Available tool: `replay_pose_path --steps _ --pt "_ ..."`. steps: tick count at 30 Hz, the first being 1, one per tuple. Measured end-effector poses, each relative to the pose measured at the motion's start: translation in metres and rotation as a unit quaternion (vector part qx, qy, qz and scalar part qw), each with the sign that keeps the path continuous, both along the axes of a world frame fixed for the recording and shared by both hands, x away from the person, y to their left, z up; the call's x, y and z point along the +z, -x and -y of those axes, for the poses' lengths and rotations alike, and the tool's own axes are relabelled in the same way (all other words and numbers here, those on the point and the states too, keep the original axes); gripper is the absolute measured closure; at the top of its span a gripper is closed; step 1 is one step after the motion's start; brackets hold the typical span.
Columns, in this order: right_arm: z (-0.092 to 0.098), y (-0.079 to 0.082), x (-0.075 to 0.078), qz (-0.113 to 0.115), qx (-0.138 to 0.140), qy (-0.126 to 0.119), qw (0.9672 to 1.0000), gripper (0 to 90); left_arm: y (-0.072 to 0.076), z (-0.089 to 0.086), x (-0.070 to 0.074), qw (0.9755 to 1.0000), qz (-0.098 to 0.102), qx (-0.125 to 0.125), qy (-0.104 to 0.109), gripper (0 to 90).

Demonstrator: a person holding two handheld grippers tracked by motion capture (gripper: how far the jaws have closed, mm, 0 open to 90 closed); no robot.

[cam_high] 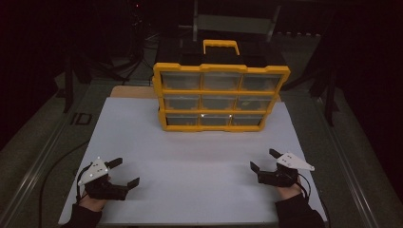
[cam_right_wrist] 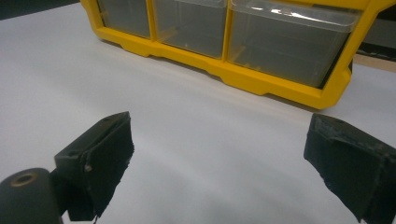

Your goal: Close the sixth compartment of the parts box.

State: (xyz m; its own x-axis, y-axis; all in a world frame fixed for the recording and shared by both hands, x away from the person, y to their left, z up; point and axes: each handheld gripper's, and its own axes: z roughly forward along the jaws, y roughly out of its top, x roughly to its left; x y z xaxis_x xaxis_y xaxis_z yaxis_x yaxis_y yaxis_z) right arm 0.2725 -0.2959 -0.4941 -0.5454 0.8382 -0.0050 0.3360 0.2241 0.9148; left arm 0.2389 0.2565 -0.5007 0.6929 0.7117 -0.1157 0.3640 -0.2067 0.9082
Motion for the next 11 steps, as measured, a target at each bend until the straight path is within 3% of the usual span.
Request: replay_pose_path --steps 11 --pt "0.0002 -0.0053 -0.0044 -0.002 -0.003 0.007 1.0 7.8 -0.0005 0.0004 -0.0002 1.0 0.0 -0.002 -0.002 0.0"
